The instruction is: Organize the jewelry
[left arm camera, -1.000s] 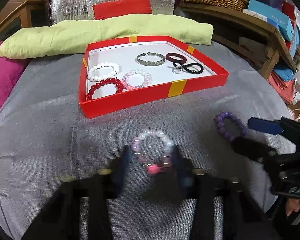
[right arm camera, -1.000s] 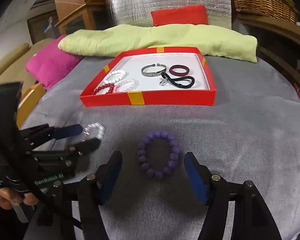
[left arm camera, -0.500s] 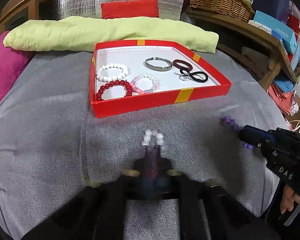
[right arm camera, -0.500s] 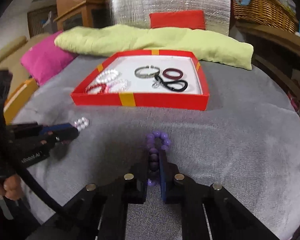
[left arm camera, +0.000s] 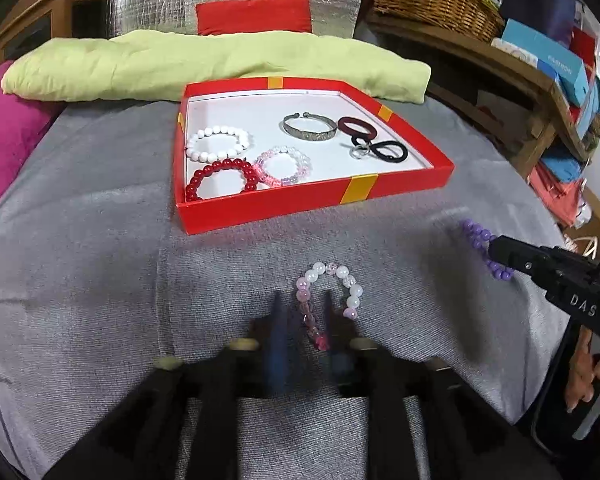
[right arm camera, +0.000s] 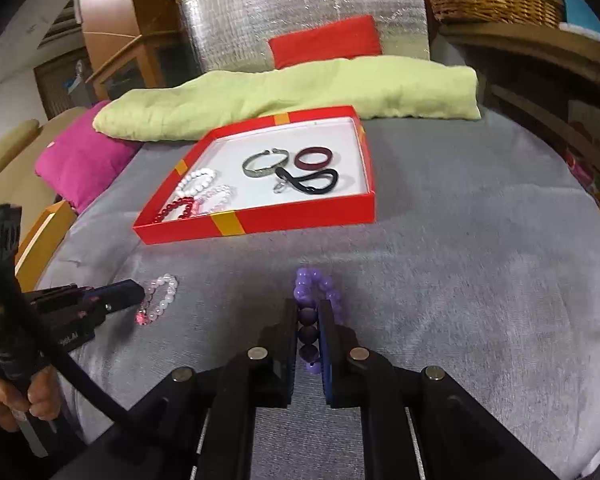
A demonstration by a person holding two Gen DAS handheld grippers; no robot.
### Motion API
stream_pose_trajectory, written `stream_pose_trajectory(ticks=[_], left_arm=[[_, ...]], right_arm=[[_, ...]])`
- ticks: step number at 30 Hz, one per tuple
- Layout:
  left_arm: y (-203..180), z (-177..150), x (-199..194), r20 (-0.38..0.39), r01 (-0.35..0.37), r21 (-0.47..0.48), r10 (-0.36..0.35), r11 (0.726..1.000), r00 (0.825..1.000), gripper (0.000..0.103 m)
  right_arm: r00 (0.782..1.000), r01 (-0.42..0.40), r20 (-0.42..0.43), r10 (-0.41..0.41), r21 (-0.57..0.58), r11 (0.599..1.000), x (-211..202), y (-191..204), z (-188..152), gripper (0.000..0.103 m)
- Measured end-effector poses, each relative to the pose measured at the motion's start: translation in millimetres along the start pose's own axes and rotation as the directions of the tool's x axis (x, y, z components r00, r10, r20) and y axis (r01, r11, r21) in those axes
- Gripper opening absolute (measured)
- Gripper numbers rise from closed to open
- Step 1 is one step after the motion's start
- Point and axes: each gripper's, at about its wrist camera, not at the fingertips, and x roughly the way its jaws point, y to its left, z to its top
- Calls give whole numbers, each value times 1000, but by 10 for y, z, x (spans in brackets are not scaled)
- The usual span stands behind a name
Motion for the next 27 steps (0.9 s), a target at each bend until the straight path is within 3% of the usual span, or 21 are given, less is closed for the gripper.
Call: stream_pose_trajectory(ticks=[1, 2, 3, 5, 8, 11, 12, 13, 14, 15, 16, 18, 21, 24, 27], left_arm=[[-10, -3, -6, 5, -14, 2, 14, 1000, 1000, 63], [-20, -4, -18, 19, -21, 4, 21, 1000, 1000, 63], [-29, -2, -24, 24, -17, 7, 17, 1000, 1000, 63], [-34, 1, -8, 20, -12, 9, 12, 1000, 1000, 63], [-61, -11, 69, 7, -33, 21, 32, 999, 999, 63], [-132, -37, 122, 5, -38, 52, 38, 998, 999, 63], [-156, -41, 121, 14, -34, 65, 34, 997, 999, 57], [-166, -42, 124, 17, -27, 73, 26, 997, 1000, 43], [-171, -45, 129, 16, -23, 77, 22, 997, 1000, 36], [-170, -49, 130, 16, -28, 79, 26, 996, 1000, 26], [-165, -52, 125, 17, -30, 82, 28, 996, 999, 15], [-144, -49, 114, 16, -16, 70, 15, 997, 1000, 16], [-114, -46, 85, 16, -3, 52, 2, 999, 1000, 15], [-106, -28, 25, 36, 7, 46, -9, 999, 999, 3], [-64, -13, -8, 38, 21, 27, -22, 999, 999, 3]], right_arm=[[1000, 15, -16, -15, 2, 1000, 16, -8, 2, 20], [999, 24, -25, -24, 3, 1000, 21, -19, -5, 34], [999, 28, -31, -28, 6, 1000, 31, -30, -12, 56], [999, 33, -34, -33, 13, 999, 33, -44, -33, 71], [999, 39, -1, -39, -7, 999, 11, -37, -34, 71], [997, 50, -50, -50, -10, 999, 135, -36, -45, 71], [995, 62, -74, -63, -17, 998, 188, -28, -64, 70], [993, 81, -80, -84, -39, 996, 224, -5, -85, 70], [992, 105, -63, -110, -74, 992, 220, 48, -95, 61], [992, 110, -55, -116, -99, 989, 216, 82, -101, 44], [992, 106, -51, -113, -117, 987, 217, 107, -106, 36], [992, 109, -43, -115, -133, 985, 205, 123, -112, 20], [993, 106, -34, -111, -133, 985, 174, 119, -112, 20], [997, 76, -14, -78, -111, 991, 106, 95, -90, 20], [999, 53, 9, -52, -99, 994, 47, 101, -71, 19]])
